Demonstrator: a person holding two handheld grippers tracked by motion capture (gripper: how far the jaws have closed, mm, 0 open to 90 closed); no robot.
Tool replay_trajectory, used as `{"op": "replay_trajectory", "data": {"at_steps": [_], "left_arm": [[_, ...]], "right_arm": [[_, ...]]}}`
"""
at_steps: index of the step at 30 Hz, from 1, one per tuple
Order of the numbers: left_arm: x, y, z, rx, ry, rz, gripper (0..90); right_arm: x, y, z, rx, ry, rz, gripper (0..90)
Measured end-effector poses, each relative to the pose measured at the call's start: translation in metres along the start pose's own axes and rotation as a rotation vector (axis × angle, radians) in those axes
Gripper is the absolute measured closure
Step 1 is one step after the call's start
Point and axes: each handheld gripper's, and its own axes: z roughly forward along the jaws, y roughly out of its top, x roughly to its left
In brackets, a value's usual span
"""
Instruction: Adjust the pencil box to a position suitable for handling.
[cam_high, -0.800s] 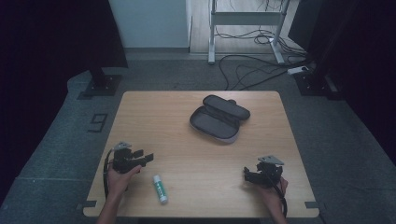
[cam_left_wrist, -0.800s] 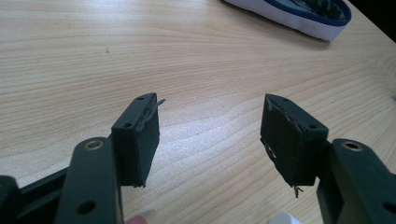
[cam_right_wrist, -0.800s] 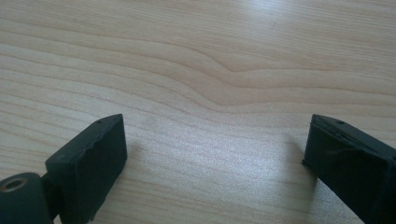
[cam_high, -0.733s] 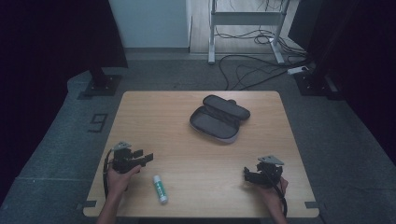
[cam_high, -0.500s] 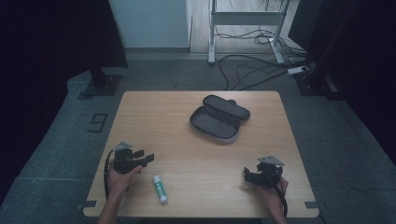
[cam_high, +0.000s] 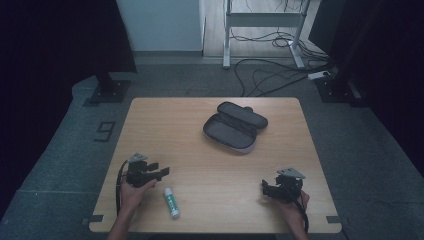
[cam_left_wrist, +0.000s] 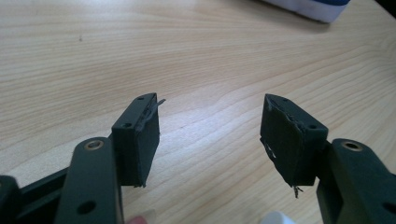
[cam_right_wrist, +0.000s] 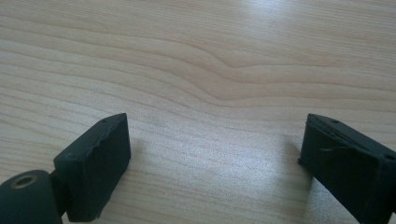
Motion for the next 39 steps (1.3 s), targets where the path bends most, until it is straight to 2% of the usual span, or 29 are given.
{"op": "replay_trajectory", "data": {"at_steps": [5, 11, 14, 17, 22, 30, 34, 39], "left_arm": [[-0.003, 0.002, -0.004, -0.013, -0.014, -0.003, 37.8], [-0.007, 0.012, 0.003, -0.01, -0.025, 0.023, 37.7], [-0.008, 0.015, 0.008, -0.009, -0.044, 0.012, 37.3], [-0.01, 0.018, 0.01, -0.003, -0.044, 0.017, 36.9], [-0.014, 0.028, 0.009, -0.038, -0.062, 0.011, 36.1], [-0.021, 0.046, 0.02, -0.026, -0.077, 0.038, 35.6], [-0.025, 0.055, 0.025, -0.039, -0.089, 0.041, 36.0], [-0.03, 0.064, 0.034, -0.026, -0.095, 0.055, 36.0]], "right_arm": [[0.0, 0.0, 0.0, -0.004, -0.002, 0.002, 9.4], [-0.001, 0.001, 0.001, -0.008, 0.006, -0.007, 11.8], [0.001, 0.001, 0.001, -0.011, 0.003, -0.002, 13.2], [0.001, 0.001, 0.0, -0.011, 0.007, -0.004, 14.7], [-0.004, 0.0, -0.005, -0.031, 0.036, 0.015, 17.4], [-0.012, 0.013, -0.017, -0.107, 0.068, 0.042, 19.2], [-0.013, 0.021, -0.019, -0.102, 0.074, 0.044, 20.1], [-0.01, 0.029, -0.023, -0.124, 0.086, 0.054, 22.1]]}}
